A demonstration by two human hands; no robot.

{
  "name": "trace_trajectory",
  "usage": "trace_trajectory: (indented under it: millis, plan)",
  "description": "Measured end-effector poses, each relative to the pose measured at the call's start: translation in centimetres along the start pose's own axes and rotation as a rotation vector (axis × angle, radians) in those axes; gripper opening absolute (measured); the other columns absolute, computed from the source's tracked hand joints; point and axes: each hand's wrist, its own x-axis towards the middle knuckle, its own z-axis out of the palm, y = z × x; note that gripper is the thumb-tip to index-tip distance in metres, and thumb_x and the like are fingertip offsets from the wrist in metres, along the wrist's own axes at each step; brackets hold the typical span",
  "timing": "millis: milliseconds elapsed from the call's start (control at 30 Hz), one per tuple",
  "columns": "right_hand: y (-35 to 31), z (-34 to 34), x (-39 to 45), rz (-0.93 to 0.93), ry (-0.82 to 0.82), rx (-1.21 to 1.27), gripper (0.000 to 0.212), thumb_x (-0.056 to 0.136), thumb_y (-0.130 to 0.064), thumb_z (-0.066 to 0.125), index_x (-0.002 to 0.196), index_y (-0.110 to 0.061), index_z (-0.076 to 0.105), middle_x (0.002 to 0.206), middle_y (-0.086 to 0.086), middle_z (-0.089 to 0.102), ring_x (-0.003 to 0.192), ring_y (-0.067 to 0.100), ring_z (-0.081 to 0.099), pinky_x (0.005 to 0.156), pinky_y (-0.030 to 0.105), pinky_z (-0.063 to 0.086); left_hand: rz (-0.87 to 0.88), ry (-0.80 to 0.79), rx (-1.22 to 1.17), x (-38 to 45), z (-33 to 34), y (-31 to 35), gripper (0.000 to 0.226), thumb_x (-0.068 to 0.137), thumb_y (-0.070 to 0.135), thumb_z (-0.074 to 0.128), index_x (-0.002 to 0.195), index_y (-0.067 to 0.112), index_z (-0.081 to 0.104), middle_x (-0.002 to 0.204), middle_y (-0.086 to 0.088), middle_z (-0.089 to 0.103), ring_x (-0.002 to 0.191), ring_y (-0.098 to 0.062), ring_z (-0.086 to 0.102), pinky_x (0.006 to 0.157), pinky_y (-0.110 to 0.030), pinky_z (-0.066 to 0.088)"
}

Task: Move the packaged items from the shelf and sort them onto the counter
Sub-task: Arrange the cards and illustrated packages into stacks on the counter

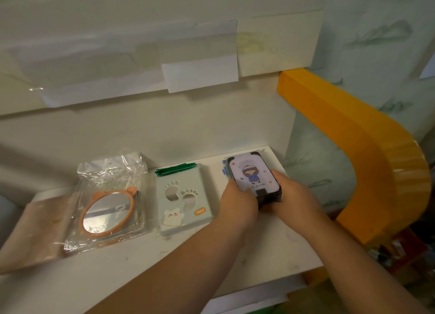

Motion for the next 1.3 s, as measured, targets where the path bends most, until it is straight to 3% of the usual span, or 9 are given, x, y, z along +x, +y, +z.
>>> trace_trajectory:
  millis: [167, 300, 467, 567, 700, 833, 967, 1133, 1300]
  plan:
    - [-0.8, -0.3, -1.1, 0.037, 0.034, 0.092, 0.063, 0.071, -0.031, 0.081, 0.125, -0.035, 0.050, 0.112, -0.006, 0.065, 0.104, 0.018, 0.063, 0.086, 0.035, 0.053, 0.042, -0.010, -0.008, -1.4, -1.2, 1.1, 0.030, 0.099, 0.008, 0.043, 0.124, 0.020, 0.055, 0.116, 0.003, 0.064, 0.112, -0.016, 0.060, 0.089, -0.024, 0.051]
    - [-2.8, -0.2, -3.3, -0.083, 0.152, -0.069, 0.084, 0.071, -0.036, 0.085, 0.141, -0.026, 0.041, 0.133, -0.004, 0.052, 0.120, 0.015, 0.052, 0.094, 0.032, 0.052, 0.211, 0.024, 0.221, -2.9, -5.6, 1.2, 0.038, 0.097, 0.017, 0.053, 0.133, 0.028, 0.048, 0.110, 0.022, 0.053, 0.102, 0.002, 0.053, 0.075, 0.003, 0.036]
    - [-6.9, 3.0, -5.0, -0.273, -0.011, -0.140, 0.080, 0.087, -0.042, 0.069, 0.153, -0.027, 0.026, 0.157, -0.014, 0.026, 0.146, 0.007, 0.022, 0.117, 0.023, 0.024, 0.353, 0.157, 0.853, -2.7, -12.1, -4.3, 0.056, 0.094, 0.032, 0.053, 0.147, 0.020, 0.038, 0.157, -0.004, 0.033, 0.148, -0.025, 0.023, 0.119, -0.033, 0.024]
    - [-8.6, 6.3, -4.4, -0.315, -0.140, -0.150, 0.077, 0.089, -0.036, 0.067, 0.152, -0.026, 0.024, 0.154, -0.009, 0.028, 0.142, 0.012, 0.030, 0.116, 0.024, 0.027, 0.311, 0.127, 1.122, -2.6, -13.4, -6.9, 0.062, 0.082, 0.044, 0.032, 0.140, 0.025, 0.038, 0.151, -0.007, 0.035, 0.143, -0.033, 0.025, 0.115, -0.045, 0.027]
    - [-8.9, 9.3, -2.8, -0.233, -0.166, -0.137, 0.071, 0.087, -0.032, 0.066, 0.149, -0.024, 0.032, 0.142, -0.002, 0.046, 0.130, 0.019, 0.047, 0.108, 0.032, 0.041, 0.306, 0.110, 1.132, -2.3, -13.5, -7.6, 0.064, 0.089, 0.040, 0.047, 0.147, 0.024, 0.027, 0.159, -0.010, 0.018, 0.142, -0.036, 0.020, 0.116, -0.045, 0.027]
    - [-8.9, 10.1, -2.2, -0.214, -0.119, -0.104, 0.065, 0.087, -0.020, 0.065, 0.148, -0.016, 0.040, 0.144, 0.003, 0.051, 0.131, 0.019, 0.047, 0.108, 0.022, 0.033, 0.343, 0.118, 1.027, -1.6, -13.5, -8.1, 0.064, 0.091, 0.021, 0.051, 0.149, 0.022, 0.024, 0.163, -0.008, 0.007, 0.143, -0.034, 0.021, 0.112, -0.041, 0.033]
    - [-8.8, 10.2, -1.9, -0.212, -0.084, -0.097, 0.064, 0.085, -0.018, 0.069, 0.145, -0.015, 0.045, 0.139, 0.005, 0.057, 0.127, 0.022, 0.052, 0.106, 0.028, 0.038, 0.343, 0.137, 0.921, -1.0, -13.4, -8.4, 0.062, 0.086, 0.013, 0.057, 0.141, 0.023, 0.032, 0.160, -0.007, 0.012, 0.133, -0.036, 0.040, 0.097, -0.042, 0.047]
    - [-8.7, 10.1, -1.3, -0.228, -0.067, -0.066, 0.064, 0.080, -0.025, 0.074, 0.140, -0.020, 0.051, 0.129, -0.002, 0.065, 0.116, 0.015, 0.060, 0.099, 0.028, 0.047, 0.342, 0.149, 0.929, -0.3, -13.7, -7.6, 0.052, 0.085, 0.011, 0.061, 0.131, 0.022, 0.038, 0.154, -0.005, 0.019, 0.116, -0.035, 0.055, 0.084, -0.038, 0.046]
    - [-8.4, 9.5, -1.1, -0.196, -0.090, -0.063, 0.068, 0.082, -0.025, 0.074, 0.144, -0.020, 0.047, 0.132, -0.002, 0.064, 0.118, 0.015, 0.060, 0.100, 0.026, 0.046, 0.334, 0.122, 0.975, 0.0, -13.5, -7.2, 0.054, 0.084, 0.008, 0.061, 0.130, 0.023, 0.038, 0.153, -0.003, 0.018, 0.115, -0.035, 0.055, 0.085, -0.037, 0.046]
